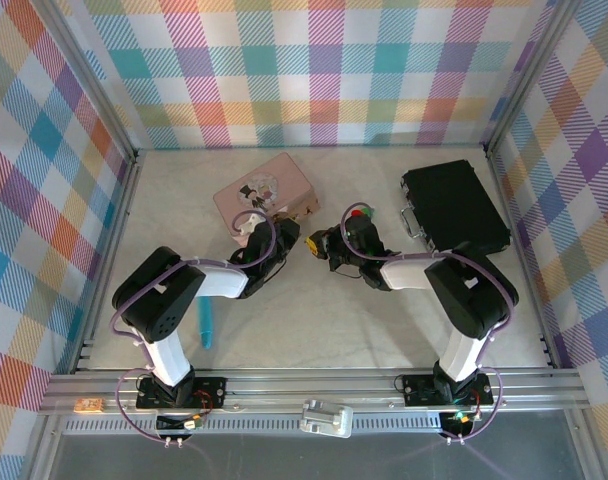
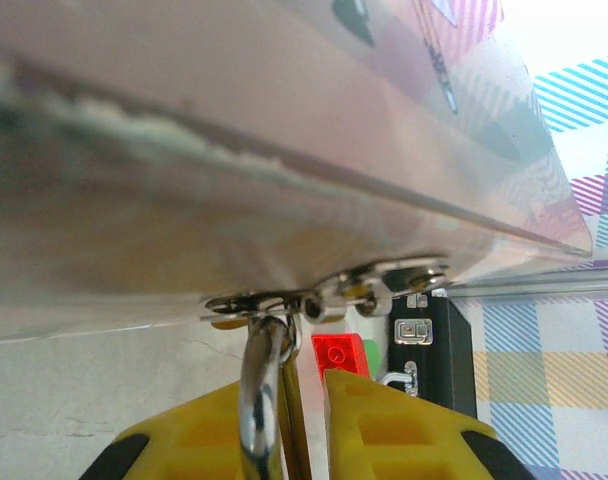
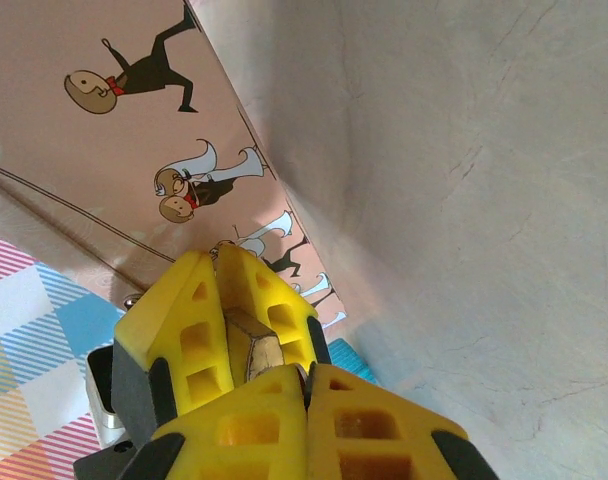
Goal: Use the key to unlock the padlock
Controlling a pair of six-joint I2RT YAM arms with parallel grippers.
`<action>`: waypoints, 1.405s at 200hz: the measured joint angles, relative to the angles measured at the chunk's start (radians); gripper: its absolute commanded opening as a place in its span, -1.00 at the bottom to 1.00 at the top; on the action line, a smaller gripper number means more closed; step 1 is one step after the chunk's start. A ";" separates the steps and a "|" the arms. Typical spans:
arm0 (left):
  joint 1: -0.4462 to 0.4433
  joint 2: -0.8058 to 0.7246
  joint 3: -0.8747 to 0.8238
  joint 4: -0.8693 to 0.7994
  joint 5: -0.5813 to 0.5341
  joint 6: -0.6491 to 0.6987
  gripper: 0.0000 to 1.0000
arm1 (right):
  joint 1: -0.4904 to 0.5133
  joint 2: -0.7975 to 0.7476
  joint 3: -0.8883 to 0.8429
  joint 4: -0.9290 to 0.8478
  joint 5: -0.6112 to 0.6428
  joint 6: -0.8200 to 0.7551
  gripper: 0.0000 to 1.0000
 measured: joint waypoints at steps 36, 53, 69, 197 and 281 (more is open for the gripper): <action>-0.003 0.020 0.018 0.000 -0.001 0.000 -1.00 | 0.005 -0.014 -0.002 -0.026 0.014 -0.029 -1.00; -0.003 0.036 0.025 0.002 0.003 0.000 -1.00 | 0.006 -0.014 -0.002 -0.033 0.005 -0.064 -1.00; -0.003 0.039 0.026 0.002 0.009 0.000 -1.00 | 0.006 -0.011 -0.002 -0.036 -0.004 -0.095 -1.00; 0.005 0.037 0.012 0.042 0.031 -0.025 -1.00 | -0.052 0.067 0.084 -0.045 -0.180 -0.248 -1.00; 0.046 0.095 -0.029 0.337 0.126 0.021 -1.00 | -0.104 0.101 0.090 0.108 -0.316 -0.011 -1.00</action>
